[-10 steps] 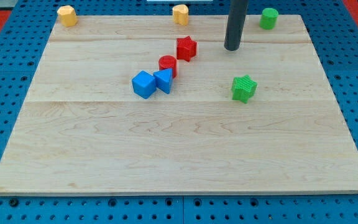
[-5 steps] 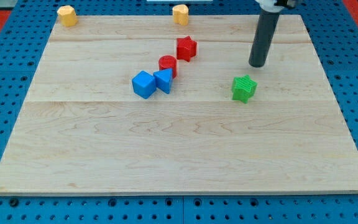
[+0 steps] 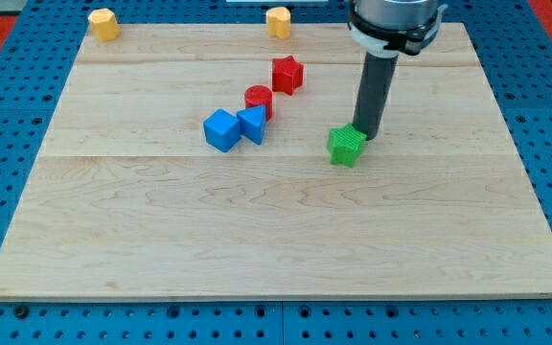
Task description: Slide the green star below the blue cube
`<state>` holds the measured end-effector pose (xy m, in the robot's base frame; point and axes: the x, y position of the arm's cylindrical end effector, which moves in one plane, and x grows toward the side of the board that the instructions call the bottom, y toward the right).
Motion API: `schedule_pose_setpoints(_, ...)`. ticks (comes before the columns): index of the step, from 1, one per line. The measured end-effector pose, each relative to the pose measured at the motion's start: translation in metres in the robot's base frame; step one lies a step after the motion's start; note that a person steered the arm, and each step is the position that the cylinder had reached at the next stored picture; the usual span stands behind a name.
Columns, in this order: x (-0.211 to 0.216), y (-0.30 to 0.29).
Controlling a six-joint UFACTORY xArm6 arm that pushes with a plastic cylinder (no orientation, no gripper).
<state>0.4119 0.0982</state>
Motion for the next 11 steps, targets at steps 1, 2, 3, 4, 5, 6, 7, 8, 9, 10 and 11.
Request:
schedule_pose_setpoints(1, 0.012, -0.017)
schedule_pose_setpoints(2, 0.024, -0.04)
schedule_pose_setpoints(3, 0.039, -0.052)
schedule_pose_setpoints(4, 0.073, -0.035)
schedule_pose_setpoints(5, 0.09, -0.035)
schedule_pose_setpoints(6, 0.094, -0.047)
schedule_pose_setpoints(7, 0.089, -0.048)
schedule_pose_setpoints(8, 0.067, -0.049)
schedule_pose_setpoints(9, 0.061, -0.06)
schedule_pose_setpoints(10, 0.061, -0.084)
schedule_pose_setpoints(11, 0.061, -0.119)
